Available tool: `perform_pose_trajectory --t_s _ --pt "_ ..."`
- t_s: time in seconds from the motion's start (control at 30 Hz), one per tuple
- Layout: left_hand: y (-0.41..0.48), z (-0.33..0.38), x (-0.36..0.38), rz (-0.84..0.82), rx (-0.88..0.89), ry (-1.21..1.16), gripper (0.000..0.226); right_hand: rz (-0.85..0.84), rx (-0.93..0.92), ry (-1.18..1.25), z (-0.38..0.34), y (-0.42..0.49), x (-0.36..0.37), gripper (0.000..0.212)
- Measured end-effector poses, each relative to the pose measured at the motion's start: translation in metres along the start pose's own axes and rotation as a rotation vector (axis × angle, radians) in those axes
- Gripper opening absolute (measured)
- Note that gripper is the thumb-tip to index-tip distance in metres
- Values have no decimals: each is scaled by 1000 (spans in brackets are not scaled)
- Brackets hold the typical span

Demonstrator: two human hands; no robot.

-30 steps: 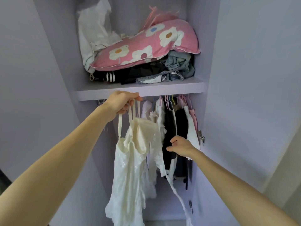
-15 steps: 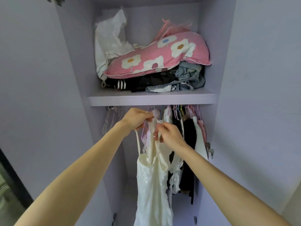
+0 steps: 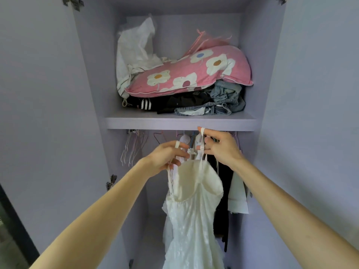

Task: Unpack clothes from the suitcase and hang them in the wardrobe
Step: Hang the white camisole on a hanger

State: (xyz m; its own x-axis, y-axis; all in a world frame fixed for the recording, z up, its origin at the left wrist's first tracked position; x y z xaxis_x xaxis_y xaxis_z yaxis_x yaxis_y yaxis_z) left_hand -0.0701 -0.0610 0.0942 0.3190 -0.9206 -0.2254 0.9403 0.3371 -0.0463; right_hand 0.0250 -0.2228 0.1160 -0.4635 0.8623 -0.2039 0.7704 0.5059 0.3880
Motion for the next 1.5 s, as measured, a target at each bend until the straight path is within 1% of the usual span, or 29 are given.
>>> perform_pose_trajectory --t_s 0.07,0.13,0.23,0.3,0.4,0.47,0.5,0.6,0.63,0.67,0.7,0.77,0.8,0.83,0.87,0.9,0.93,0.97,1.0,1.03,1.07,1.17,1.23,1.3,1.37,1.5 --pt "2 -5 12 -27 4 18 25 83 -121 -242 0 3 -9 30" --pt "5 -9 21 -44 12 46 25 132 -202 -429 -1 3 -15 17" --pt "8 -11 35 -101 13 74 31 162 -244 -568 -6 2 -21 32" --pt "8 -8 44 -149 17 109 31 176 -218 -625 -5 5 -26 28" --pt "5 -3 60 -231 26 129 22 167 -183 -668 -3 5 -34 18" --pt "3 2 64 -215 30 122 15 187 -155 -651 0 3 -40 14" --pt "4 6 63 -185 37 101 17 209 -134 -628 2 1 -44 13" --pt "8 20 57 -119 44 -59 22 255 -11 -567 23 -7 -52 22" --pt "9 26 55 -130 40 -89 20 241 40 -546 33 -11 -51 23" --pt "10 31 54 -155 27 -88 16 185 88 -502 43 -14 -47 20" --pt "10 35 55 -184 9 -54 10 85 140 -417 51 -18 -40 20" --pt "9 44 54 -219 -6 33 2 -173 228 -208 60 -27 -22 37" --pt "9 48 53 -225 -5 69 4 -272 249 -156 63 -29 -15 38" --pt "10 50 51 -230 -3 102 6 -331 248 -131 63 -32 -8 31" --pt "9 52 50 -238 7 138 6 -344 247 -143 65 -33 -4 17" --pt "8 53 47 -247 14 183 7 -327 234 -155 65 -32 0 9" --pt "10 52 44 -251 25 239 8 -288 214 -189 69 -29 2 24" --pt "10 50 38 -226 39 318 10 -243 189 -224 69 -27 3 34" --pt "12 47 28 -159 60 431 13 -199 156 -270 70 -23 2 36" --pt "13 44 17 -69 93 573 15 -156 120 -315 69 -20 0 34" --pt "15 40 5 26 128 703 12 -129 88 -356 68 -18 -2 30" --pt "8 25 -30 242 154 946 3 -119 56 -378 67 -11 5 23" --pt "0 17 -42 364 141 1076 6 -138 16 -384 66 -8 21 22" --pt "-8 11 -53 474 137 1190 19 -146 -29 -365 65 -1 45 22" --pt "-13 4 -61 521 134 1234 25 -134 -48 -340 66 5 63 22" --pt "-27 -2 -117 656 82 1424 29 -187 -62 -347 74 18 116 12"
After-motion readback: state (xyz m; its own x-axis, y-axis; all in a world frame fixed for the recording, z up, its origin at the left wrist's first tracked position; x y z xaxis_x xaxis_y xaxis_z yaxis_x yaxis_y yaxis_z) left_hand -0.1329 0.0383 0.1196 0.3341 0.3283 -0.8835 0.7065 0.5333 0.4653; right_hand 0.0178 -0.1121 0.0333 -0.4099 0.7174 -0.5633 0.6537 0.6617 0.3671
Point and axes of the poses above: each hand's wrist, its own y-axis towards the middle knuckle, its own x-axis out of the palm, z = x × y, the point moved 4 cm from there along y, towards the middle knuckle, and after that the axes turned 3 degrees about z, right-handed, at the moved point
